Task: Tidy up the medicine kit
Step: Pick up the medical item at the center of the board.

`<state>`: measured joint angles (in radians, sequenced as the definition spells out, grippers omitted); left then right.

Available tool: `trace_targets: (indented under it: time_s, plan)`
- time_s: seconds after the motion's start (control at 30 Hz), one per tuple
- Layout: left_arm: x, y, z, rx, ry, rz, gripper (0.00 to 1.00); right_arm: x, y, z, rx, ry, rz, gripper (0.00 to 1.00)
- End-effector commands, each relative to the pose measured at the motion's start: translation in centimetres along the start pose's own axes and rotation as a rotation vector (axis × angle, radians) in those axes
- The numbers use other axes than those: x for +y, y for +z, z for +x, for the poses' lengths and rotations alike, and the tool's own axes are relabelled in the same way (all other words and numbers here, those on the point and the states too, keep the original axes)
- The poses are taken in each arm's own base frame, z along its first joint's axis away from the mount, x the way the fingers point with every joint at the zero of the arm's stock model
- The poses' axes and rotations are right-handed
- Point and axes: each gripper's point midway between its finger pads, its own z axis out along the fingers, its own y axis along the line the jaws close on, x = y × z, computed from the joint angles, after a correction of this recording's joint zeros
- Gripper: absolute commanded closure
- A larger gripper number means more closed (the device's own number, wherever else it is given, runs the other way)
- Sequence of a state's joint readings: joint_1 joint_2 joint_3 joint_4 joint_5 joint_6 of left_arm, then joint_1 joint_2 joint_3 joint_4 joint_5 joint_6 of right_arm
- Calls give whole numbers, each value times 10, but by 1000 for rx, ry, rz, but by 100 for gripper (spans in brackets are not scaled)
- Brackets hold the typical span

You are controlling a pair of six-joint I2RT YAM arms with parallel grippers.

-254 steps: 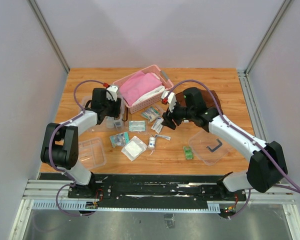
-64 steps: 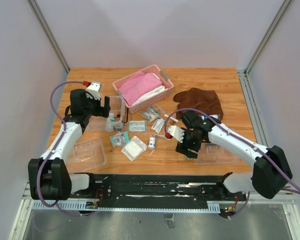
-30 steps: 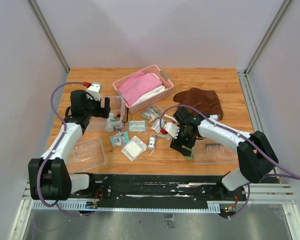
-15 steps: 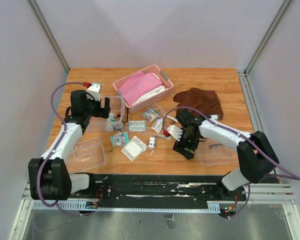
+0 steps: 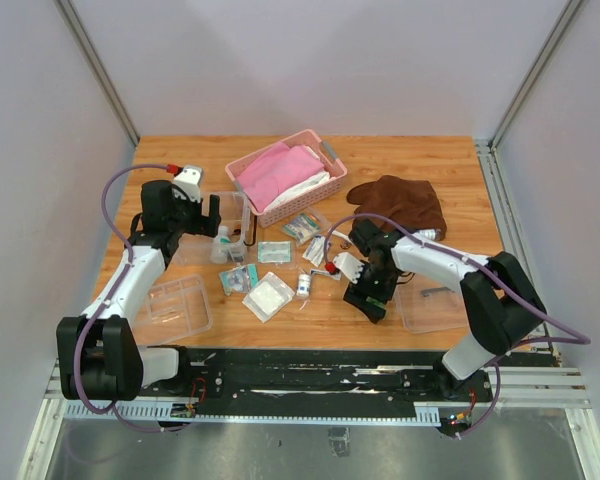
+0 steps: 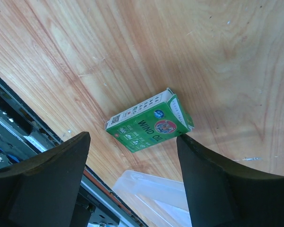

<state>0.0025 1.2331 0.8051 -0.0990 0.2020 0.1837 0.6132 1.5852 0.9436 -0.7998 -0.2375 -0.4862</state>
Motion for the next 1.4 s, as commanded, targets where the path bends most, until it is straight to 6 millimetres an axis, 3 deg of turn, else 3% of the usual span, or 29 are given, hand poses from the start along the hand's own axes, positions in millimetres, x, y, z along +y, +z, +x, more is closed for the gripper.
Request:
trace_targets:
  time_s: [0.0, 0.3, 0.73, 0.9, 1.03, 1.17, 1.37]
  plan:
    - [2, -1, -7, -33, 22, -10, 5, 4, -3, -11, -12, 23, -33, 25]
    - [2, -2, -8, -36, 25, -10, 5, 13, 3, -29, -6, -59, -39, 33]
    - [1, -1, -8, -38, 25, -6, 5, -10, 6, 6, 37, -229, 171, 33]
    - [0, -1, -9, -43, 31, -1, 5, -8, 9, 6, 16, -247, 161, 36]
    - [-3, -4, -15, -74, 58, 18, 5, -9, 9, 2, -9, -258, 170, 44]
    - [-15, -11, -26, -144, 112, 84, 5, -10, 3, -8, -61, -258, 167, 58]
    - [-53, -27, -33, -216, 210, 294, 9, 4, -13, -26, -144, -262, 86, 66]
